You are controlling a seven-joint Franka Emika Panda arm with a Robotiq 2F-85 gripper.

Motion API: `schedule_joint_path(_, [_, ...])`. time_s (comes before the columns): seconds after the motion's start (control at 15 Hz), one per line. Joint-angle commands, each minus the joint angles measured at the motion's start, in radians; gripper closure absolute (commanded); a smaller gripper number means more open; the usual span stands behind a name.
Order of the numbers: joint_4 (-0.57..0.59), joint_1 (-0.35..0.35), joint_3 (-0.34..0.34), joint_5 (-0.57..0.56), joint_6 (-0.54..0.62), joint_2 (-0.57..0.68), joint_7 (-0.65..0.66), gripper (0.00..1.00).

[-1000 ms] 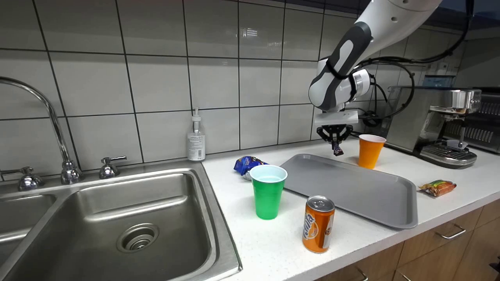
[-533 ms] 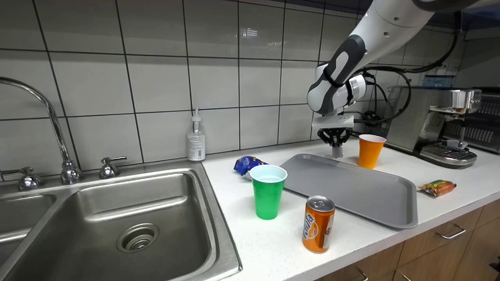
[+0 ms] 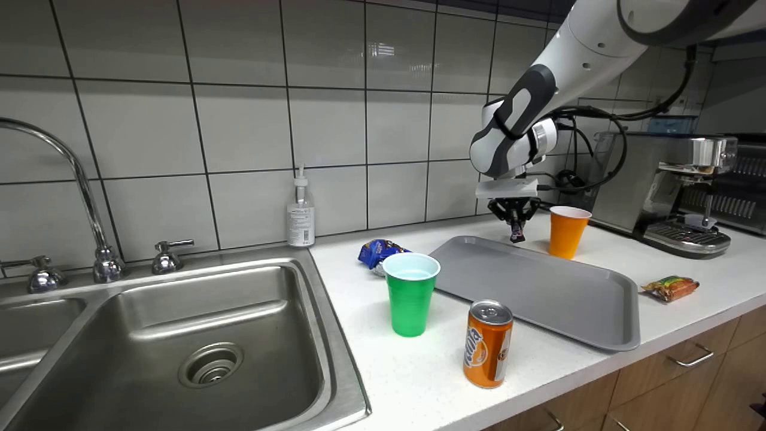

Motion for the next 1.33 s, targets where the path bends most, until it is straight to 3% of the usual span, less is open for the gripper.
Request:
schedule_joint_path(0.0, [0.099, -0.018, 0.003, 0.013, -0.064, 0.047, 0.037, 0.96])
schedule_joint_path(0.13, [0.122, -0.019, -0.001, 0.005, -0.074, 0.061, 0.050, 0.96])
schedule_joint_path(0.2, [0.130, -0.019, -0.002, 0.003, -0.078, 0.066, 0.053, 0.91])
schedule_joint_path(0.27, [0.139, -0.020, 0.000, 0.003, -0.084, 0.070, 0.052, 0.60])
schedule_joint_path(0.4, [0.146, -0.023, 0.005, 0.003, -0.089, 0.072, 0.047, 0.56])
schedule_joint_path(0.87, [0.123, -0.023, 0.019, 0.007, -0.074, 0.034, 0.022, 0.03])
schedule_joint_path(1.27, [0.080, -0.017, 0.022, 0.003, -0.051, -0.013, 0.015, 0.00])
